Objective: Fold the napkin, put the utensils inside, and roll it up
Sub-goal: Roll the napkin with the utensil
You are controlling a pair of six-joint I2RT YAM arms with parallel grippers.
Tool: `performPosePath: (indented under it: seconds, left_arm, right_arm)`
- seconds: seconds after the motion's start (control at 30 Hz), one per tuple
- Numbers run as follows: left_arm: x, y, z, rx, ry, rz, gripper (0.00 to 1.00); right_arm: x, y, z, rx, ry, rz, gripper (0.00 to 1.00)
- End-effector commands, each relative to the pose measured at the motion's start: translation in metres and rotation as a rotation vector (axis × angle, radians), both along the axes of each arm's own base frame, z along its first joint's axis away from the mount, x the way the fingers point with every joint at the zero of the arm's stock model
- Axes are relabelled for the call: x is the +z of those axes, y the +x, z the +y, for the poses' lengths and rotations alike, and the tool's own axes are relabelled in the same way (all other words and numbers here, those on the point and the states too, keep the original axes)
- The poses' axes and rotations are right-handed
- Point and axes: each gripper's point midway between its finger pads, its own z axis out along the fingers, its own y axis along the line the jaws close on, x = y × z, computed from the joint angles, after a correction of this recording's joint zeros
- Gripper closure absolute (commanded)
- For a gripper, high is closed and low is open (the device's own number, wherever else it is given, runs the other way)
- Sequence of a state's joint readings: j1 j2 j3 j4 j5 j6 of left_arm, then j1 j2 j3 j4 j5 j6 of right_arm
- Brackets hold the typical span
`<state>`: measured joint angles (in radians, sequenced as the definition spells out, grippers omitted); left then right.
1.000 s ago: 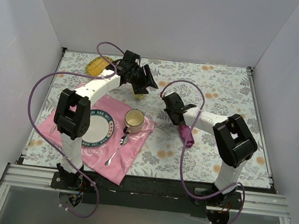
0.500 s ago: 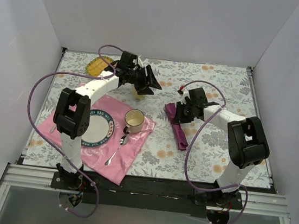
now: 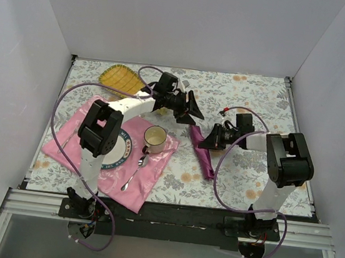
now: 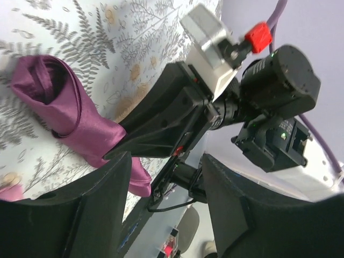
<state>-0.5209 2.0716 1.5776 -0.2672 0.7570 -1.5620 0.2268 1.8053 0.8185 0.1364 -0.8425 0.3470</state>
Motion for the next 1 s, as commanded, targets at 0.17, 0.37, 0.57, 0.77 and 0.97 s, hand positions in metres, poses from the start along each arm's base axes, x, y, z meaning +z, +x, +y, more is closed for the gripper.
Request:
performPosePath:
  seconds: [0.17,0.37,0.57,0.77,0.97]
  left_arm:
    - [0.009,-0.008,-0.034,-0.066,-0.05,-0.03,0.46]
    - [-0.008,-0.006,-0.037,-0.069,-0.041,-0.021,0.47]
    - [-0.013,-0.006,-0.043,-0.079,-0.047,-0.014,0.46]
    - [-0.012,-0.004,-0.047,-0.084,-0.053,-0.022,0.46]
    - [-0.009,-0.003,-0.052,-0.091,-0.061,-0.026,0.47]
  right_arm:
    - [-0.001,0.001,-0.013,0.0,0.145,0.046,0.92]
    - [-0.01,0.001,-0.02,-0.009,0.135,0.057,0.91]
    - [-0.013,0.004,-0.027,-0.027,0.134,0.066,0.91]
    - [-0.016,0.011,-0.038,-0.05,0.101,0.06,0.85]
    - [-0.019,0.013,-0.047,-0.047,0.008,0.041,0.76]
